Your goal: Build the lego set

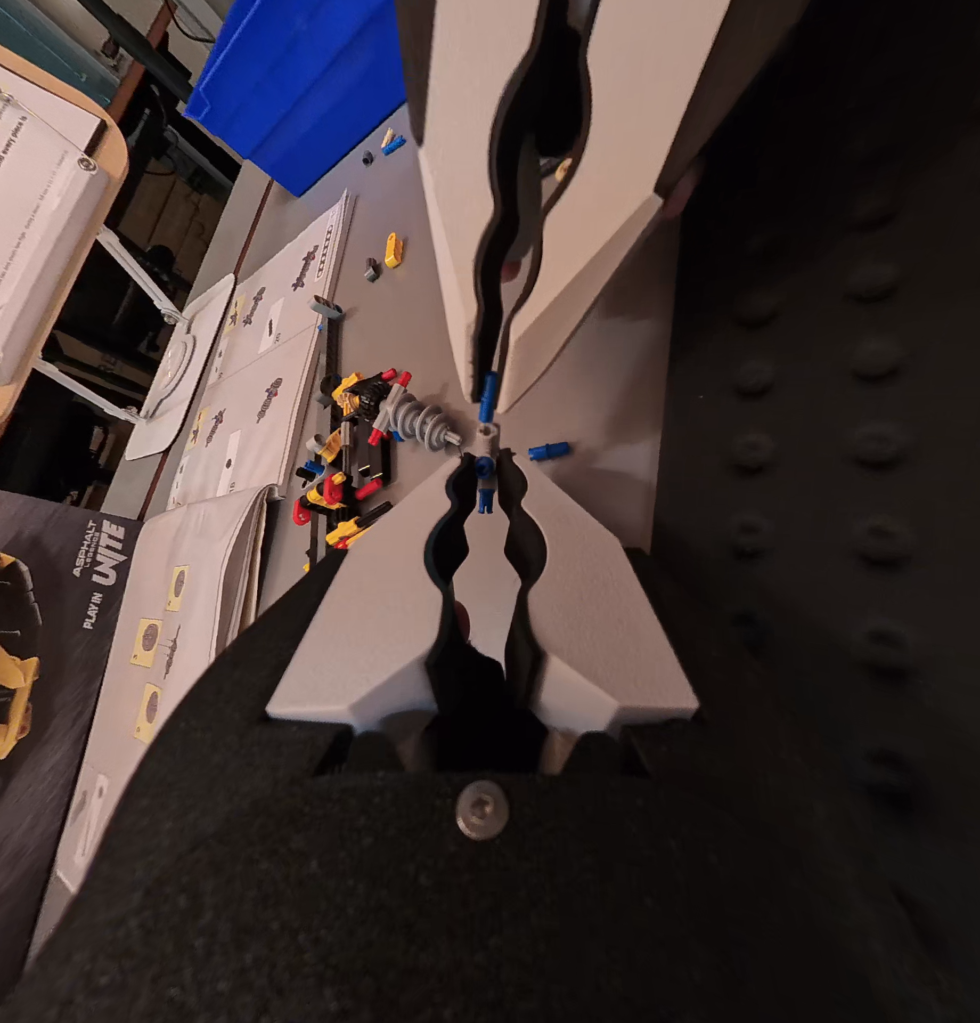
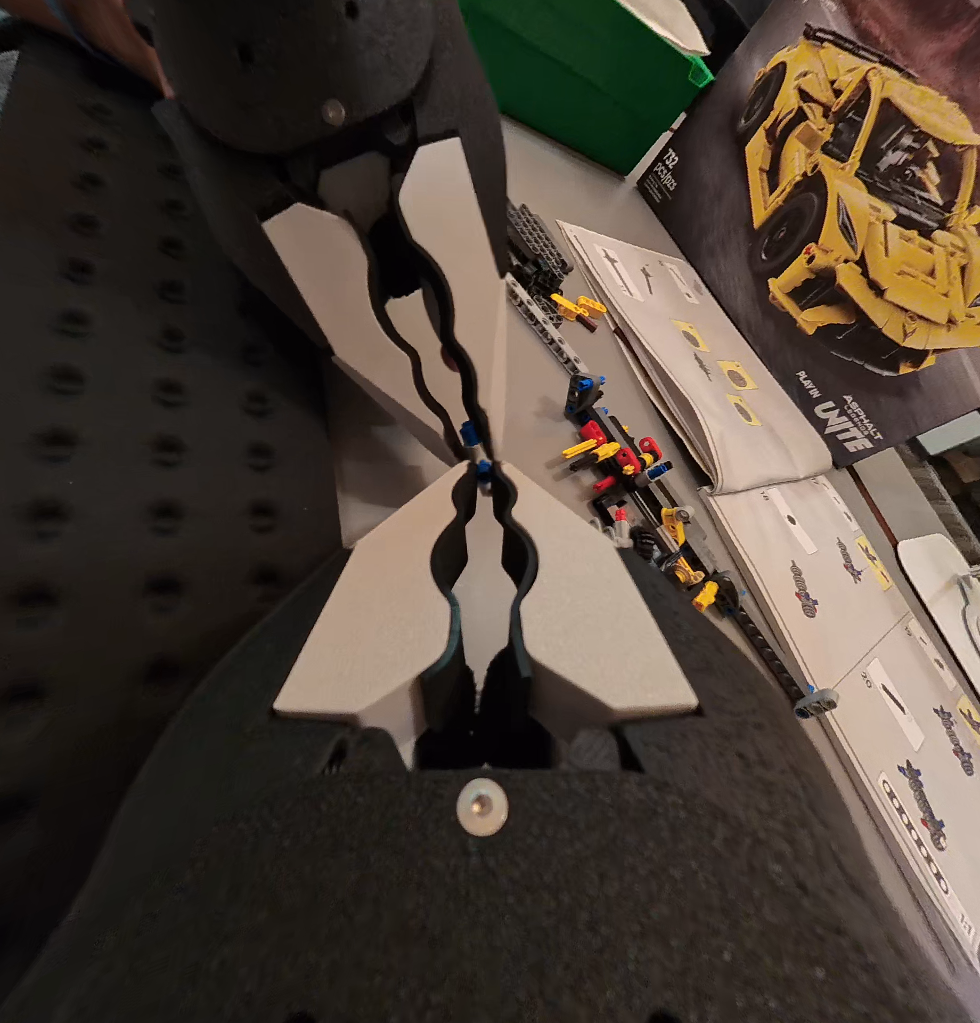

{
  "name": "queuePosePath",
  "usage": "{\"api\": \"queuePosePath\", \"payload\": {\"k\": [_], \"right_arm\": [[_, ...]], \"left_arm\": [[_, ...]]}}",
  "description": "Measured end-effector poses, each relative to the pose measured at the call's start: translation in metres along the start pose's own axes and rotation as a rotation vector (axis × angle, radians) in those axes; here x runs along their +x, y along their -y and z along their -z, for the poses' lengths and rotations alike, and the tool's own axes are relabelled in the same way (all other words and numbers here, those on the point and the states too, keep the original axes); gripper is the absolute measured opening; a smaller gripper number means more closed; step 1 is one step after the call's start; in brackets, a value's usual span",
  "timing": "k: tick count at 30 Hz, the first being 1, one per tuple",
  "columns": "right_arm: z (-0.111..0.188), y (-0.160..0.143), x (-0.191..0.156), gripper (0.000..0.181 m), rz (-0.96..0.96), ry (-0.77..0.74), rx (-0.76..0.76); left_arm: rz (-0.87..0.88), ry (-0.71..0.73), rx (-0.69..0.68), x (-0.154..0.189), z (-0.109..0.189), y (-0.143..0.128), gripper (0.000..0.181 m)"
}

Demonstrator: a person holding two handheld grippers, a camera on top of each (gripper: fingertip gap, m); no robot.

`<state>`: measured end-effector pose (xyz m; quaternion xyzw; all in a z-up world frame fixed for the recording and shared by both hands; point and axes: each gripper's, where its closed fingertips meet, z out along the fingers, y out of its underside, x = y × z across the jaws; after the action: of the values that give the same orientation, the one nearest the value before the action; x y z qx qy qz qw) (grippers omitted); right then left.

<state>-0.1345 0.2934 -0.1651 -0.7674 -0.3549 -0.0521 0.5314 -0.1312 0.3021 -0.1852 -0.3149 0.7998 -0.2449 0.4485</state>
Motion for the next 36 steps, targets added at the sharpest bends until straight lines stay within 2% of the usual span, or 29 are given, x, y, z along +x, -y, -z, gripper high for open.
{"api": "queuePosePath", "payload": {"k": [12,18,28,36], "right_arm": [[-0.004,-0.004,-0.004,0.004,0.031,0.003,-0.029],[-0.005,-0.002,-0.005,0.004,0.039,0.008,-0.018],[-0.019,-0.009,0.003,0.004,0.238,-0.205,-0.198],[-0.014,-0.005,0.001,0.004,0.070,-0.113,-0.110]], "left_arm": [[-0.147,0.080,-0.035,-0.001,-0.001,0.000,0.006],[-0.145,0.073,-0.044,0.000,-0.002,0.001,0.006],[-0.197,0.160,-0.158,-0.011,-0.007,-0.012,0.006],[-0.238,0.164,-0.115,-0.009,-0.006,-0.004,0.006]]}}
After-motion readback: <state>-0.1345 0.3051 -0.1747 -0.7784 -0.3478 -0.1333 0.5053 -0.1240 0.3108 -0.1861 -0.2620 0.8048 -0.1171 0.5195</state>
